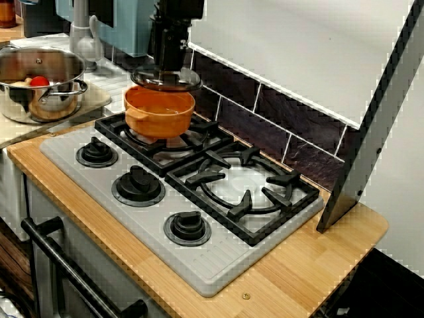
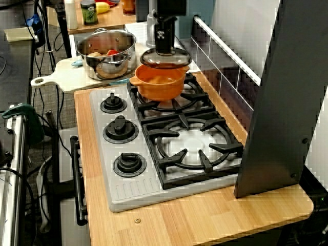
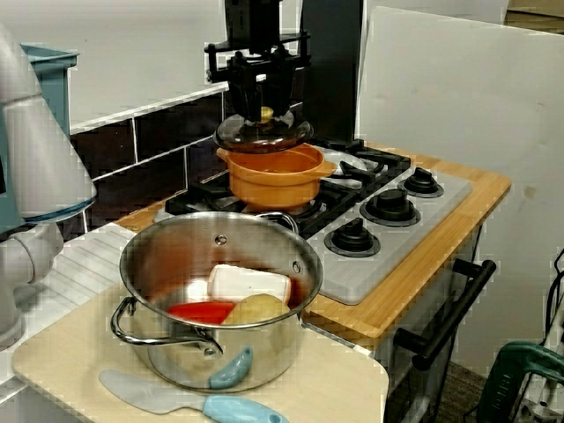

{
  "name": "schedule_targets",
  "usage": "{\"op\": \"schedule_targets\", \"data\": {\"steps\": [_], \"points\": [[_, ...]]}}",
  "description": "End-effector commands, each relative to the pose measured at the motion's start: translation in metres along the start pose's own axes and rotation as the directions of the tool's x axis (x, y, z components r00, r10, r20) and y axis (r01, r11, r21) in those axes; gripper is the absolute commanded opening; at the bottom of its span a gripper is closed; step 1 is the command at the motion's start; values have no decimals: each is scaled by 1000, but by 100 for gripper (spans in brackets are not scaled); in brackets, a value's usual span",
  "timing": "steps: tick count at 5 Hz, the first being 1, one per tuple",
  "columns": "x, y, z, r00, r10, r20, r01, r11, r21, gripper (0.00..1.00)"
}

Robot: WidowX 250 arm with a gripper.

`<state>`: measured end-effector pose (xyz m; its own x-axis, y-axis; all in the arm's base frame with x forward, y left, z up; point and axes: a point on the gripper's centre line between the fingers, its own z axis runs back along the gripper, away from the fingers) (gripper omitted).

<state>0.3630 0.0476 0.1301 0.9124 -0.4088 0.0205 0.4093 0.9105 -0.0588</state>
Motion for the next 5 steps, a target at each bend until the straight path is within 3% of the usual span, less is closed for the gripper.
{"op": "schedule_targets", "data": {"steps": [1,5], "points": [[-1,9,14,999,-18,39,17,1000,25,0],[-6,-1,7,998,-48,34,46,998,47,0]]}}
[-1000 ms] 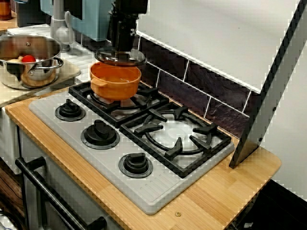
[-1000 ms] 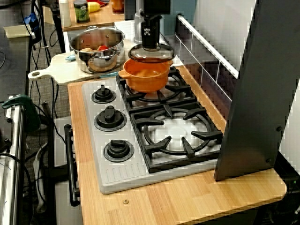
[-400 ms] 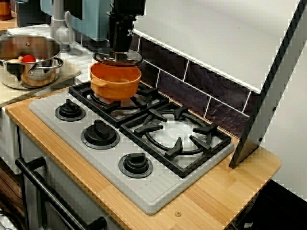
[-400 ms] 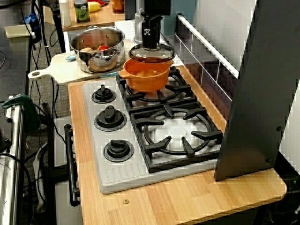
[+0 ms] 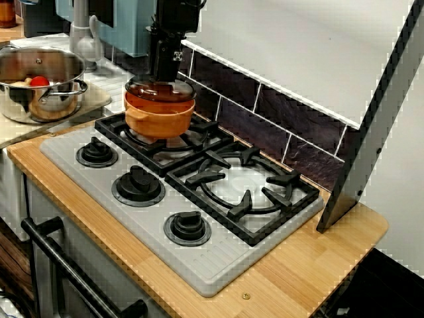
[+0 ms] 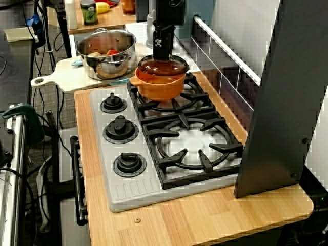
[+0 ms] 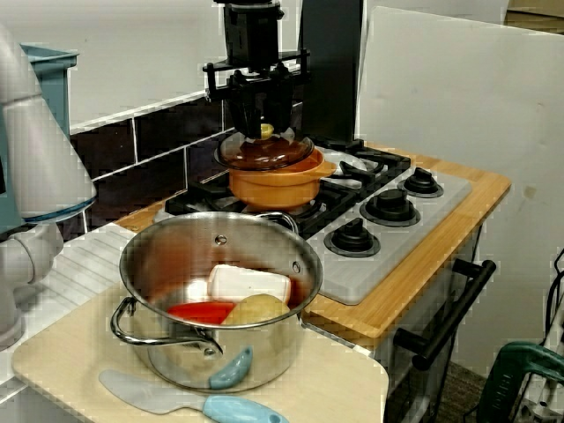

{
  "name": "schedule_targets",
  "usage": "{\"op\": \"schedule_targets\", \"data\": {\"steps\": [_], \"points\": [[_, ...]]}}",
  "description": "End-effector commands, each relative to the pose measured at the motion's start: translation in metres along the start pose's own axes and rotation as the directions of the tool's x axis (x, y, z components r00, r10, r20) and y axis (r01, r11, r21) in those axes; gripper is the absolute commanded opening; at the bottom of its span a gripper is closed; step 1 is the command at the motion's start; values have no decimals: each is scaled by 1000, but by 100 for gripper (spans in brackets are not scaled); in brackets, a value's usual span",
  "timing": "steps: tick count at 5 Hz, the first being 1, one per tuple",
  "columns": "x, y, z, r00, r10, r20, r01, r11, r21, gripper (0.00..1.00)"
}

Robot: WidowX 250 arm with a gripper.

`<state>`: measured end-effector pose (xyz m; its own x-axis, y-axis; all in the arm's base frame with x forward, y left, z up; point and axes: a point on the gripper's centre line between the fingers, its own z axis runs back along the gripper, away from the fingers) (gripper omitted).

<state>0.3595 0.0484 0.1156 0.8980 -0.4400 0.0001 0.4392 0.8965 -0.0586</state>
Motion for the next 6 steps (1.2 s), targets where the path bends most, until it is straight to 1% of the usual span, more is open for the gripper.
{"op": "schedule_targets", "data": {"steps": [1,3,6], "points": [[-4,-5,20,998,-22,57,19,998,52,0],[-6,-12,19,998,-28,62,25,998,59,0],[-4,-12,22,997,-26,74,21,998,63,0]]}}
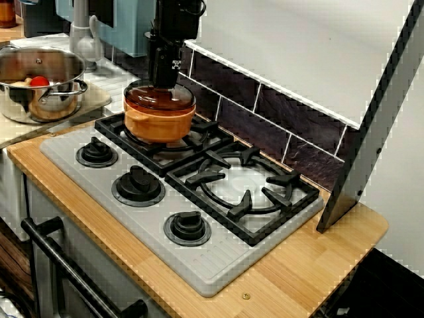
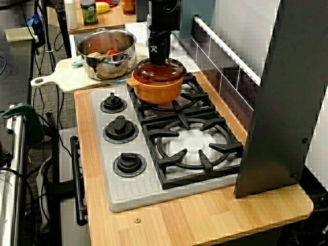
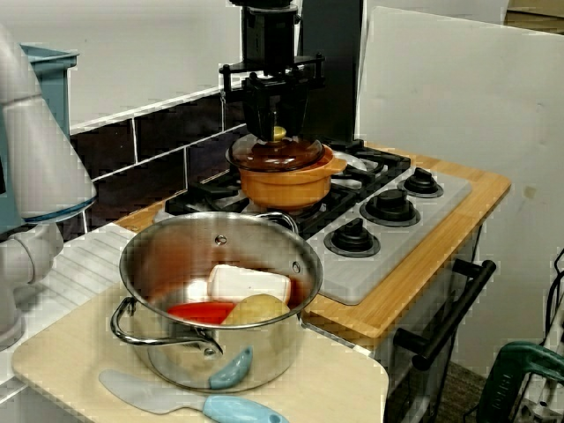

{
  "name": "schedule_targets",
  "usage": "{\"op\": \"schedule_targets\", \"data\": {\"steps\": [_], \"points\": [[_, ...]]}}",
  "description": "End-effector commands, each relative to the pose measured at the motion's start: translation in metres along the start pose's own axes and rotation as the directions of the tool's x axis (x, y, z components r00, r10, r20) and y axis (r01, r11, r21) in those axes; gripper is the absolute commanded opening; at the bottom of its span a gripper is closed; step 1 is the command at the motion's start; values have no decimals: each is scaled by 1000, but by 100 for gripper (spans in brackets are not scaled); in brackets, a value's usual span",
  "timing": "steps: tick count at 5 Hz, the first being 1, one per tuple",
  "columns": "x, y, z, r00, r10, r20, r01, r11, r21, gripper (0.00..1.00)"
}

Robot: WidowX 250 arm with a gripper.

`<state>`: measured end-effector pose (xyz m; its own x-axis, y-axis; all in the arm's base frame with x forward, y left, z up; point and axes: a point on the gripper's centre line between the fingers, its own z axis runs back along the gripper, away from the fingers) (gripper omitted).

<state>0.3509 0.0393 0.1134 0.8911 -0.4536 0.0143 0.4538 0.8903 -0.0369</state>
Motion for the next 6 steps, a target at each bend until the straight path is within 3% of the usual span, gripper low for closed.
{"op": "schedule_targets", "data": {"steps": [1,6], "points": [[1,1,27,998,-7,66,5,999,38,0],[5,-1,43,996,-10,93,9,1000,15,0]]}}
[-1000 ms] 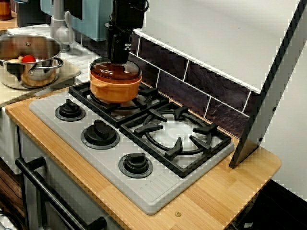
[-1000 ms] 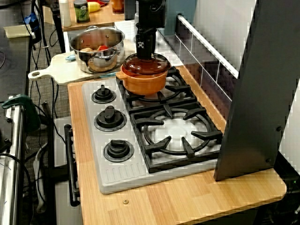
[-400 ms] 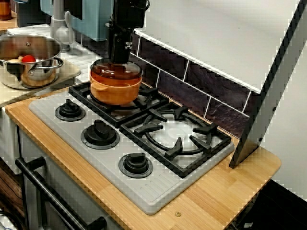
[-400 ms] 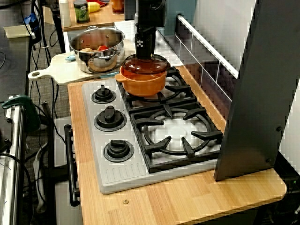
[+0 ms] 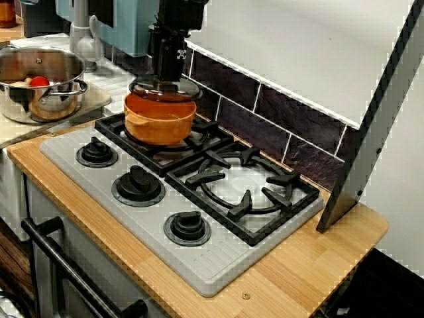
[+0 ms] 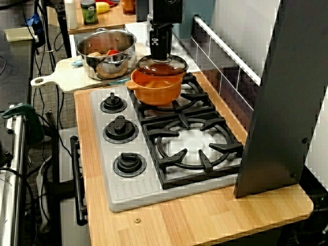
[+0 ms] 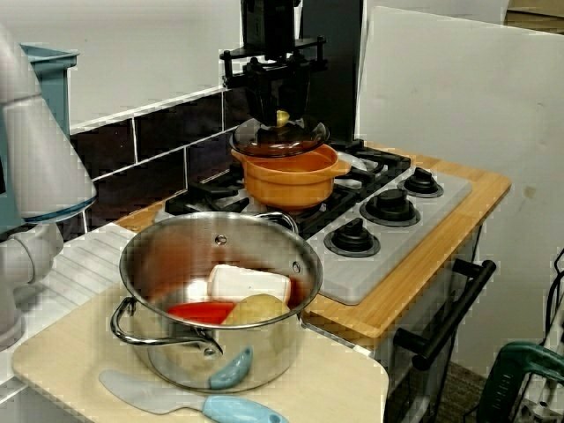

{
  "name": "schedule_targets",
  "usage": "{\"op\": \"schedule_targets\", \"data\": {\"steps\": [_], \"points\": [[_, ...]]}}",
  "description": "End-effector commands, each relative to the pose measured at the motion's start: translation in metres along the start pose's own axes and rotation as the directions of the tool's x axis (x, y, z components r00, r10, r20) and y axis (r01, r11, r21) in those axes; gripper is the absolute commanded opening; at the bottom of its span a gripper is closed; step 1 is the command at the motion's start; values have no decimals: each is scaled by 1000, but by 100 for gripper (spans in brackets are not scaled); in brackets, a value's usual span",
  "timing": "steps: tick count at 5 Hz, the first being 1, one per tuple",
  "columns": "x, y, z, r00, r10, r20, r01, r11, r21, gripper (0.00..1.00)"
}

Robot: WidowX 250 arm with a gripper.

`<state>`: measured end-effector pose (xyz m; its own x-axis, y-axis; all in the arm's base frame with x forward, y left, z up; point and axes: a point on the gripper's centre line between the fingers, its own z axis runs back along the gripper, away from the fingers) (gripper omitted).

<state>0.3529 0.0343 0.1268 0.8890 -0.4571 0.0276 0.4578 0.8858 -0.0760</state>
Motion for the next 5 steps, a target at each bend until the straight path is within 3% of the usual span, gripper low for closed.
{"op": "schedule_targets", "data": {"steps": [1,5], "points": [[0,0,27,997,-16,74,12,998,58,0],[-3,-17,28,996,-51,68,44,994,102,0]]}}
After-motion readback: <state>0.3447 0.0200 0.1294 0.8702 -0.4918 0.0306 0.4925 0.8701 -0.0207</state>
